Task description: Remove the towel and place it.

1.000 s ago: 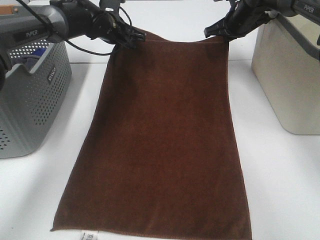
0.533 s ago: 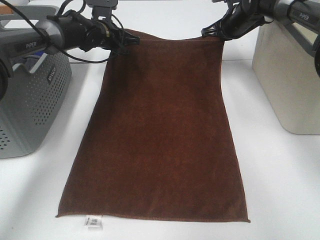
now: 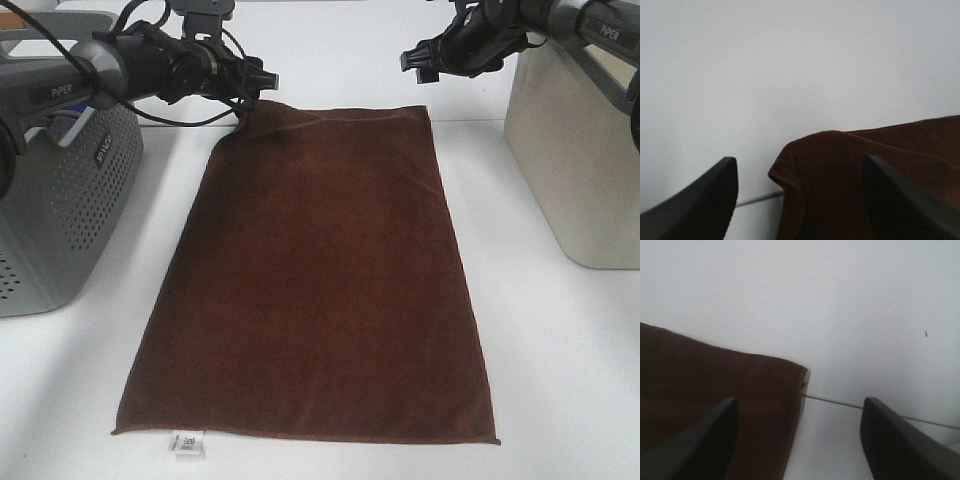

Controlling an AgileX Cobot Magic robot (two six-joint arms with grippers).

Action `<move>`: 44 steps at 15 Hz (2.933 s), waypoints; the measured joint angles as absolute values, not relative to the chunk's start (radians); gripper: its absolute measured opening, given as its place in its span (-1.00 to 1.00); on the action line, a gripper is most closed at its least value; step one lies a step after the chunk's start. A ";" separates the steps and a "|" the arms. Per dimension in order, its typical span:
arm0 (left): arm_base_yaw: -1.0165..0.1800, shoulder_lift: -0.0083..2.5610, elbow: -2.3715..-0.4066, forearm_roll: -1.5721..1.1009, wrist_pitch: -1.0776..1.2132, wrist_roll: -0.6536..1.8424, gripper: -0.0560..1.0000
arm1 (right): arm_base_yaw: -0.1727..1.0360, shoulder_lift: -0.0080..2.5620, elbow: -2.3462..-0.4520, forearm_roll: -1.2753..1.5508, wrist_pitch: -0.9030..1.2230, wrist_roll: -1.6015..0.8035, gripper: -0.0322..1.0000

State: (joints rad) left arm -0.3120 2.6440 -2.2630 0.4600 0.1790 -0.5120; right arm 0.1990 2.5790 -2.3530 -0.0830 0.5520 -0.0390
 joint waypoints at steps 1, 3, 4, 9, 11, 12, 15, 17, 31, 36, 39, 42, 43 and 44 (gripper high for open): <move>-0.312 2.644 -2.263 0.455 0.179 -0.512 0.39 | 0.200 2.579 -2.353 -0.083 0.552 -0.039 0.35; -0.312 2.644 -2.263 0.441 0.182 -0.512 0.39 | 0.209 2.574 -2.353 -0.085 0.555 -0.039 0.35; -0.312 2.638 -2.263 0.435 0.191 -0.512 0.39 | 0.218 2.567 -2.353 -0.085 0.558 -0.039 0.35; -0.313 2.556 -2.263 0.434 0.267 -0.512 0.40 | 0.244 2.508 -2.353 -0.084 0.640 -0.039 0.35; -0.319 2.496 -2.263 0.428 0.338 -0.512 0.40 | 0.258 2.464 -2.353 -0.084 0.713 -0.039 0.35; -0.324 2.461 -2.263 0.423 0.392 -0.512 0.40 | 0.266 2.437 -2.353 -0.083 0.757 -0.039 0.35; -0.345 2.360 -2.263 0.409 0.604 -0.490 0.40 | 0.290 2.356 -2.353 -0.071 0.936 -0.039 0.35; -0.359 2.293 -2.263 0.404 0.768 -0.419 0.40 | 0.304 2.289 -2.353 -0.064 1.071 -0.039 0.35; -0.393 1.783 -2.064 0.313 1.212 -0.222 0.40 | 0.313 1.698 -1.878 -0.031 1.217 0.010 0.35; -0.393 1.422 -1.502 0.311 1.212 -0.230 0.40 | 0.313 1.386 -1.403 -0.031 1.218 0.010 0.35; -0.393 1.214 -1.173 0.304 1.215 -0.279 0.40 | 0.313 1.253 -1.120 -0.028 1.219 0.010 0.35; -0.393 1.012 -0.887 0.277 1.214 -0.287 0.40 | 0.313 1.132 -0.871 -0.027 1.219 0.010 0.35; -0.393 0.953 -0.813 0.262 1.214 -0.288 0.40 | 0.313 1.088 -0.800 -0.026 1.220 0.010 0.35; -0.393 0.896 -0.748 0.249 1.208 -0.289 0.40 | 0.313 1.044 -0.742 -0.026 1.220 0.010 0.35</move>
